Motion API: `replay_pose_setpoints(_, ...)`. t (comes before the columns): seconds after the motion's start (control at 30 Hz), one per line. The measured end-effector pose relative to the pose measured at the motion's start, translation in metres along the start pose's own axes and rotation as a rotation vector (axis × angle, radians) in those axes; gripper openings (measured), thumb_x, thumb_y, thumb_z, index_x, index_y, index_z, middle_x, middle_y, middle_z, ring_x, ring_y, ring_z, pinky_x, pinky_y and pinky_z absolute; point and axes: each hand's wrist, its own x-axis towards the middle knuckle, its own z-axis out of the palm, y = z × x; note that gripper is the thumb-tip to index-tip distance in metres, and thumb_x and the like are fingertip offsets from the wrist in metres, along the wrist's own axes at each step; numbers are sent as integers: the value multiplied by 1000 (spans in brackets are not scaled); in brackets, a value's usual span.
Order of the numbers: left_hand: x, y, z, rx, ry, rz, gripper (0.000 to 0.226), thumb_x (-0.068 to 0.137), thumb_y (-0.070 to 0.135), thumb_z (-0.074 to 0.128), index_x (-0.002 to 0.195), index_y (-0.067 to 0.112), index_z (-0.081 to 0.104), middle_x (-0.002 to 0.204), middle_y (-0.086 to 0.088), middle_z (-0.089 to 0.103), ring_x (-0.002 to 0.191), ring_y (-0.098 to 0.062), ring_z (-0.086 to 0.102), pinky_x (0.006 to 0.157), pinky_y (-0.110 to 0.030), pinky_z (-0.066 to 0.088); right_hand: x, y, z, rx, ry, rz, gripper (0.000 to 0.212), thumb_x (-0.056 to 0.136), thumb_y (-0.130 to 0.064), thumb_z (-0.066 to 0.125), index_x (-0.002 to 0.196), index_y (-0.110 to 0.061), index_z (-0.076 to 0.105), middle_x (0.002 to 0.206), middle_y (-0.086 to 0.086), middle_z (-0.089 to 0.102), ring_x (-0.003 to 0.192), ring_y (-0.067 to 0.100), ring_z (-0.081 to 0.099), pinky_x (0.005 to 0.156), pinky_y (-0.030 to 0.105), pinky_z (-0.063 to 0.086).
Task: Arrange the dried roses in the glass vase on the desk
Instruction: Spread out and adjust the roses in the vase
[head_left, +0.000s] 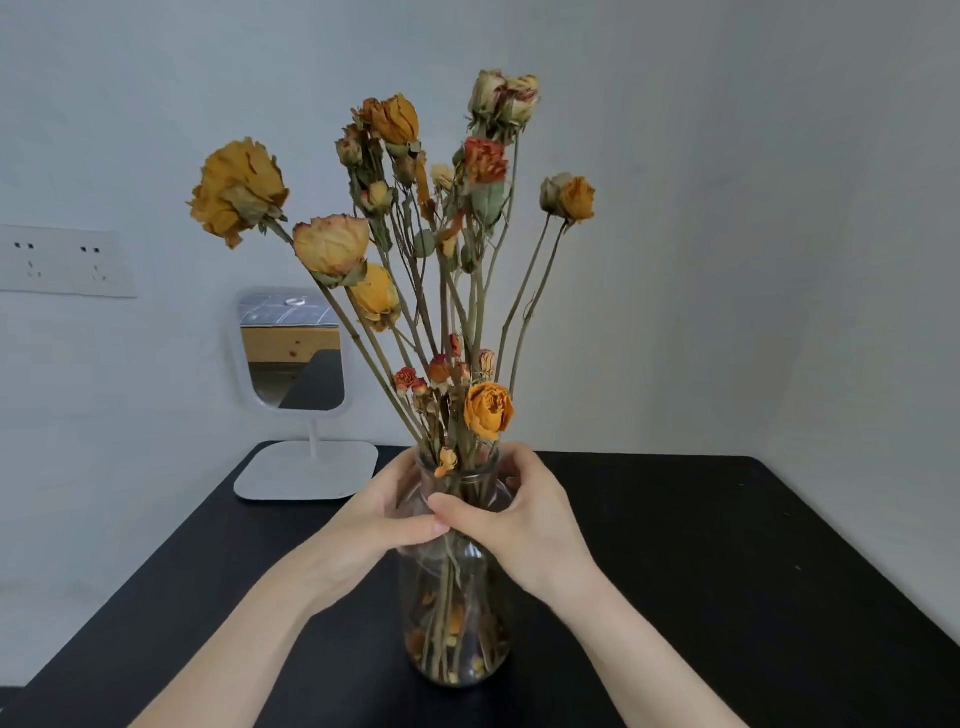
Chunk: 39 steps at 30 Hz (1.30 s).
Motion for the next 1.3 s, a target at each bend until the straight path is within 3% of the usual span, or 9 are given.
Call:
replay_pose_setpoints(0.2, -16, -19, -1, 22, -21, -72, 88, 56, 32, 85, 124, 55, 33, 123, 38, 50, 120, 5, 48, 91, -18, 46, 2, -1, 11, -54, 76, 35, 54, 60, -52, 76, 100, -31, 45, 100, -12, 58, 99, 8, 56, 81, 26, 53)
replay_pose_setpoints(0.37, -17, -29, 8, 22, -18, -93, 110, 54, 29, 89, 138, 47, 20, 140, 18, 42, 127, -2, 43, 102, -28, 43, 2, -2, 17, -189, 173, 10, 62, 58, -60, 70, 106, -33, 41, 106, -13, 51, 105, 7, 46, 90, 30, 48)
replay_pose_setpoints(0.47, -15, -28, 8, 47, -5, -94, 108, 54, 29, 89, 138, 44, 23, 139, 14, 44, 127, -5, 44, 109, -40, 36, 3, -1, 20, -242, 225, -22, 66, 61, -61, 71, 113, -31, 43, 107, -15, 49, 103, 3, 43, 94, 30, 45)
replay_pose_setpoints(0.6, -16, -14, 2, 40, 29, -82, 97, 45, 46, 88, 127, 48, 37, 129, 25, 51, 119, 4, 48, 96, -24, 44, 5, 1, 15, -224, 150, -42, 74, 60, -63, 69, 120, -27, 44, 114, -13, 50, 110, 4, 45, 95, 31, 46)
replay_pose_setpoints(0.77, -10, 21, 3, 150, 294, 15, 60, 55, 59, 79, 107, 49, 53, 120, 11, 52, 115, -2, 48, 87, -18, 40, 11, -9, -21, -56, -9, -7, 84, 55, -77, 59, 124, -31, 48, 109, -10, 52, 96, 0, 51, 71, 12, 40)
replay_pose_setpoints(0.93, 7, 46, 26, 206, 367, 111, 55, 50, 60, 73, 100, 39, 61, 106, 10, 63, 90, 8, 59, 73, -7, 47, 33, -28, -36, 139, -155, 33, 38, 81, -40, 64, 113, -20, 64, 107, 24, 61, 96, 23, 61, 82, 17, 48)
replay_pose_setpoints(1.03, 13, 52, 25, 133, 437, 122, 47, 55, 52, 68, 97, 31, 67, 94, 7, 68, 89, -3, 60, 75, -13, 45, 38, -36, -40, 279, -117, -10, 18, 83, -20, 67, 101, -18, 69, 88, 29, 54, 77, 19, 50, 64, 9, 43)
replay_pose_setpoints(1.2, 11, 48, 17, -23, 378, 135, 54, 59, 42, 70, 111, 30, 63, 108, 4, 68, 107, -11, 59, 91, -27, 41, 39, -31, -49, 445, -86, -66, 28, 80, -9, 68, 107, -13, 64, 66, 3, 41, 65, 9, 42, 66, 20, 38)
replay_pose_setpoints(1.3, 7, 38, 18, 41, 394, 67, 58, 59, 44, 73, 114, 30, 60, 109, -4, 64, 104, -14, 58, 85, -24, 42, 34, -20, -46, 409, -136, 67, 42, 75, -16, 73, 112, -8, 55, 82, 6, 48, 73, 11, 47, 66, 23, 39)
